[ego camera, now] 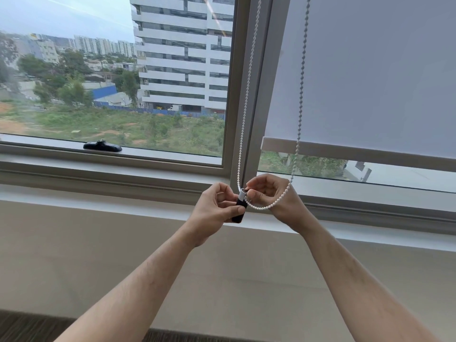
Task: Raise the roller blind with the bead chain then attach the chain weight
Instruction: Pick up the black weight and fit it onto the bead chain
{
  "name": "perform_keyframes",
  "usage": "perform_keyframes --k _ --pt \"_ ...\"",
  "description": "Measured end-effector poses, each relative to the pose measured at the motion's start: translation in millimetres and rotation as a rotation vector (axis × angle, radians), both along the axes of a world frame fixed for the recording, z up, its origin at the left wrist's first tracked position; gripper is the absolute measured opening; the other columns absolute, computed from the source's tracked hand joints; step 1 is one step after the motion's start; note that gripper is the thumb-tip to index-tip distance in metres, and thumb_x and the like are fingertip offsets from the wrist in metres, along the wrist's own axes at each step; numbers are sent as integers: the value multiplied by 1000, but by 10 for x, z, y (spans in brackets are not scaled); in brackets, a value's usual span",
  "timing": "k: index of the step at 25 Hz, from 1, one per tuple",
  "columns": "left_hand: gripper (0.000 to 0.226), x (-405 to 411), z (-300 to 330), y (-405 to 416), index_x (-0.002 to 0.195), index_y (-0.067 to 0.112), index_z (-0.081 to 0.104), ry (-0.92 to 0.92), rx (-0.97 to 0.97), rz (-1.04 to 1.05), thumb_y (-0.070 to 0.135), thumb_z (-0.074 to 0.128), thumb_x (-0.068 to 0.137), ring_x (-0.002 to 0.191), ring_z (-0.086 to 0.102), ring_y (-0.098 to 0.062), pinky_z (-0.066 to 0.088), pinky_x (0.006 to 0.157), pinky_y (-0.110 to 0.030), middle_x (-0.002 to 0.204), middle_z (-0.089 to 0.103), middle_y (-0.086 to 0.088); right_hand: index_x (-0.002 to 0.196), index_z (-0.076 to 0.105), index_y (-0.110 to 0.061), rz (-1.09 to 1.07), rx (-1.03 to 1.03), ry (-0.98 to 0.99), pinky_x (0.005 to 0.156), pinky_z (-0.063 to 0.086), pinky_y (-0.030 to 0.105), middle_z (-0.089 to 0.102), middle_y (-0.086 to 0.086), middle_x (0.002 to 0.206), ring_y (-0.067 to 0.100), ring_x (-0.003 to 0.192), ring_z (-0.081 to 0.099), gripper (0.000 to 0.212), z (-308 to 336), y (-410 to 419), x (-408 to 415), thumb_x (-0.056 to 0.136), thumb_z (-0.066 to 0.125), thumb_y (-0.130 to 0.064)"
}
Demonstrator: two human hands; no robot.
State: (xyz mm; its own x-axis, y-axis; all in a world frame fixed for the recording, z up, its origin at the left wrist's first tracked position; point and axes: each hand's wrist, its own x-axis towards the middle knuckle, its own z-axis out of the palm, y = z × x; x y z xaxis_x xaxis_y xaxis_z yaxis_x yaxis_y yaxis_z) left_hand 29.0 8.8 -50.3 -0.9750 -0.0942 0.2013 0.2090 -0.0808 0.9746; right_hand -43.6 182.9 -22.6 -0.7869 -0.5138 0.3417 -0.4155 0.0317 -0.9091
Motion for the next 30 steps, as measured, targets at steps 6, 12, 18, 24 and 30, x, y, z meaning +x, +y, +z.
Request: perform_keyframes --k 6,12,18,24,30 --pt "33 -24 -208 -7 87 9 49 -25 -8 14 -12 71 77 70 69 -17 56 64 -29 82 71 -3 105 67 -7 -56 -3 -49 76 56 25 73 5 90 13 82 67 15 -298 -23 16 90 67 -7" --pt "32 -34 -388 -21 88 9 48 -68 -24 21 -12 70 78 71 70 -11 58 67 -27 85 70 -7 122 63 -12 -36 116 -94 91 57 36 74 9 109 16 99 69 36 -544 -20 55 87 69 -6" --pt "31 -44 -514 -16 90 9 49 -102 -65 14 -6 74 78 77 70 -14 55 70 -25 88 69 -9 105 71 -16 -132 129 -71 91 58 39 77 -6 90 6 92 70 25 -660 -89 139 82 77 -9" --pt "29 -58 -544 -10 90 12 52 -99 -128 26 0 76 78 85 71 -20 56 79 -31 91 72 -15 97 73 -25 -188 117 -49 89 58 39 78 -4 90 12 93 73 22 -703 -100 170 81 78 -10" --pt "37 -43 -536 -36 106 10 51 -91 -141 -13 6 77 79 97 73 -23 57 88 -36 107 71 -14 123 64 -19 -255 153 5 87 58 30 72 -6 108 2 101 68 41 -748 -119 238 84 76 -22"
